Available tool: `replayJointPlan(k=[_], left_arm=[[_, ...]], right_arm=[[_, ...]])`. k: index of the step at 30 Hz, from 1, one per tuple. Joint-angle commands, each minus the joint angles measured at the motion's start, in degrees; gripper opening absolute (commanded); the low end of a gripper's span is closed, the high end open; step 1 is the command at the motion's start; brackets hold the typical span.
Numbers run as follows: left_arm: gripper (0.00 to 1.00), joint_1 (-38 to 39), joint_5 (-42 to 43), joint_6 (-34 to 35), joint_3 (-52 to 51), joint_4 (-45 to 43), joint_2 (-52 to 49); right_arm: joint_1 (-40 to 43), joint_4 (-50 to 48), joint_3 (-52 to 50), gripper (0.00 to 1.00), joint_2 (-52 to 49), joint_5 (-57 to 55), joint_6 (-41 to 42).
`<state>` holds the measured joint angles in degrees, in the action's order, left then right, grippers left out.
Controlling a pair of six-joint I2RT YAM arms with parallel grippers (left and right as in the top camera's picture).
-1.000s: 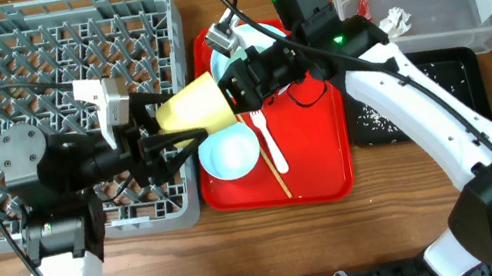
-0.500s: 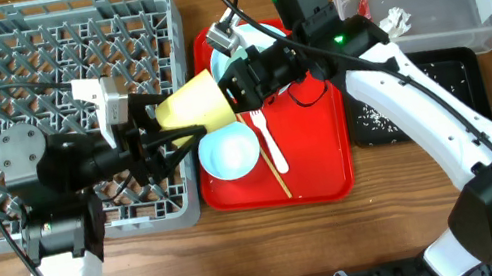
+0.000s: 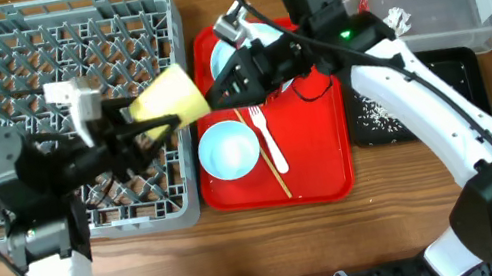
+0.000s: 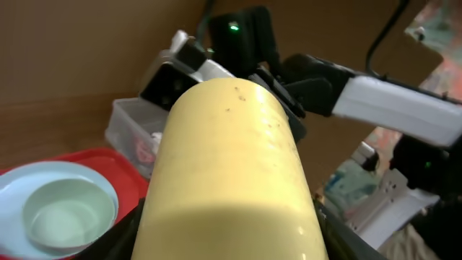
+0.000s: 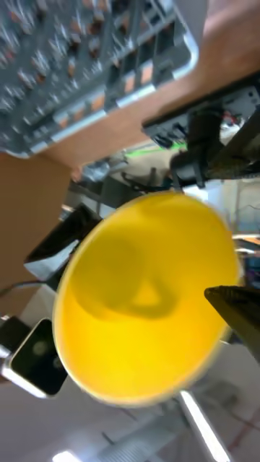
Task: Sort waste into correct bins and load items into the dishwasher rack
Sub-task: 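Place the yellow cup into the dish rack with the left gripper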
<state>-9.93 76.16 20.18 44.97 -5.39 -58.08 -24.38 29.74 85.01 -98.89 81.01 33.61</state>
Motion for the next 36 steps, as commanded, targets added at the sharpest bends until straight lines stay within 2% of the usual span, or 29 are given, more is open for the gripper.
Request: replayJointPlan(k=[1,2,4,7,11,15,18,22,34,36], left_arm=[[0.43,-4.31,-3.34,-0.44,0.74,3.76,-0.07],[0.43,-5.27,-6.34,-0.5,0.74,6.25,-0.07],[0.42,-6.16,-19.85,-4.22,0.74,16.37,-0.04],[0.38,-6.1,-35.58,-5.01,0.74,25.18,-0.04],[0.29,-6.1,-44.13,-4.94,1.64,32.0,0.0],[0.28,-6.1,-57.44,-4.96,7.15,43.52,-0.04],[0.26,-6.1,-66.1,-4.96,12.87,51.49,-0.04],[0.23,-6.1,-72.5,-4.96,14.51,56.39,-0.28],[0.24,-5.95,-72.61,-4.94,14.51,62.03,-16.63],[0.29,-5.92,-72.59,-4.92,14.51,61.18,-19.34]], right_arm=[[2.08,1.6,0.79,0.55,0.52,-13.88,-0.68],[2.6,3.13,0.79,0.56,0.52,-18.53,-0.79],[3.15,10.29,0.81,0.56,0.52,-31.98,-5.33],[3.21,18.27,0.94,0.56,0.55,-42.73,-9.68],[4.83,29.22,3.39,0.55,0.55,-52.96,-13.99],[7.08,41.03,9.25,0.54,0.57,-62.6,-17.4],[7.82,44.11,11.96,0.55,1.25,-66.03,-19.32],[9.14,44.92,11.96,0.55,2.6,-65.96,-19.67],[11.19,46.84,11.96,0.55,3.17,-64.65,-18.36],[11.19,46.93,11.96,0.55,3.17,-64.65,-18.14]])
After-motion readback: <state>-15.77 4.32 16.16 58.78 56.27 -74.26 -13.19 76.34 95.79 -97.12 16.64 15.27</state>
